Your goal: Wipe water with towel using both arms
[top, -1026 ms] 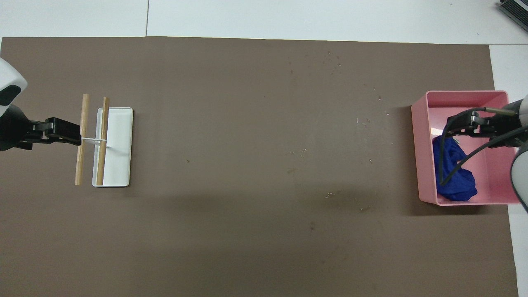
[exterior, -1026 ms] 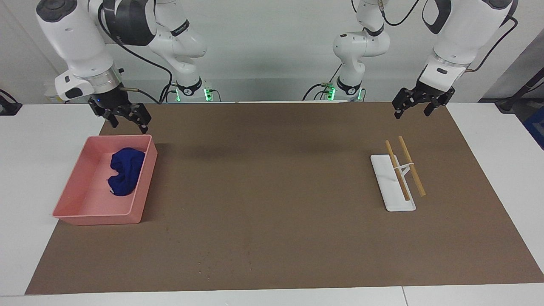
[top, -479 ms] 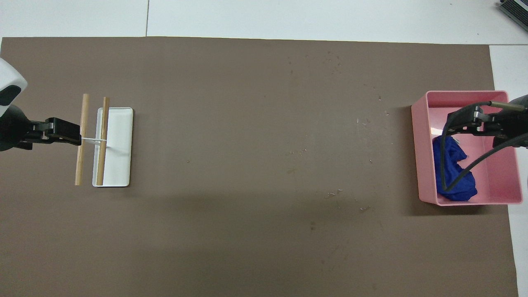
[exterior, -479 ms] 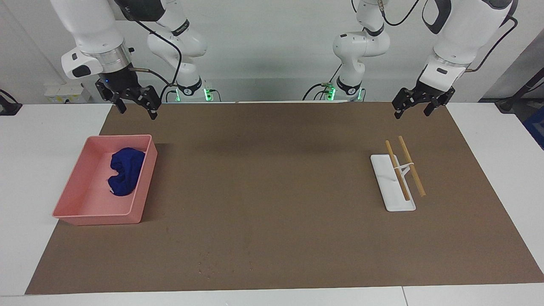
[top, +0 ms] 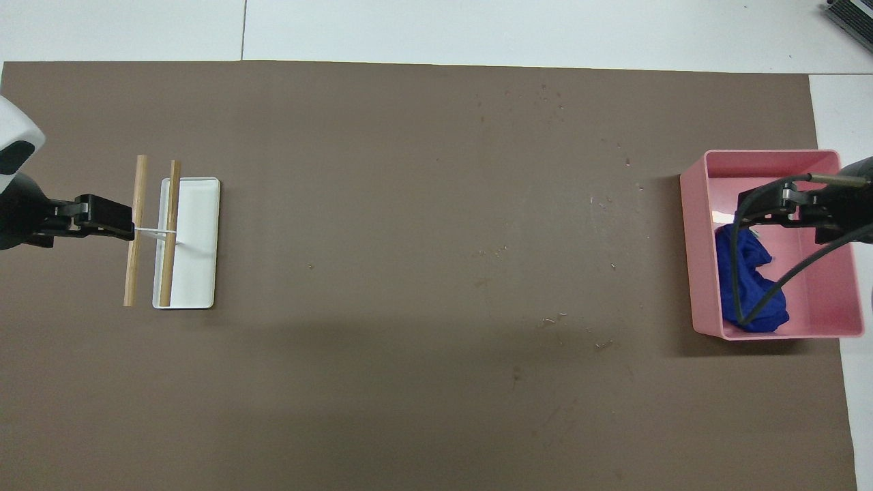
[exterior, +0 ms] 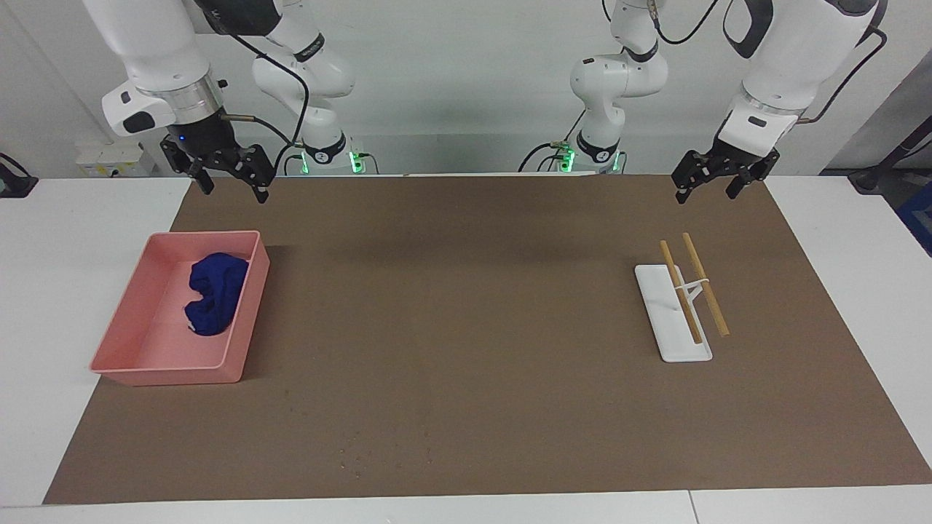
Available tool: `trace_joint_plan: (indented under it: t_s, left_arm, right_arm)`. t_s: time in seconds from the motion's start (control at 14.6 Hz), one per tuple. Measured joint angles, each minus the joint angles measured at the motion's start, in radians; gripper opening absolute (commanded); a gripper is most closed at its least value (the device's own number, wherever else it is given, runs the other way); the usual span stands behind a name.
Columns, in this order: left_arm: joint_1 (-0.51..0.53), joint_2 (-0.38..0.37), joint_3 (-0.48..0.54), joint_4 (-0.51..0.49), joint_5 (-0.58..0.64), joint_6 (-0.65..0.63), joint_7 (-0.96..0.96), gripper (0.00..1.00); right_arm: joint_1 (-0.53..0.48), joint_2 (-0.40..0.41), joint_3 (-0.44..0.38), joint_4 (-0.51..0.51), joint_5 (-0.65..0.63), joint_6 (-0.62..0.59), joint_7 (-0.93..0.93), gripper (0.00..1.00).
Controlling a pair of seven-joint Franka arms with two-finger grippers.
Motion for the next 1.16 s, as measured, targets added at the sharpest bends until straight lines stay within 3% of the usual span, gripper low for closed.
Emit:
trace_joint_plan:
  t_s: [1.16]
  left_arm:
    - [0.0,0.0,0.0,0.0,0.0,0.0,0.0,1.0]
  right_arm:
    - [0.001,-0.004,0.001,-0.026,0.0,-0.009,-0.038,0.99]
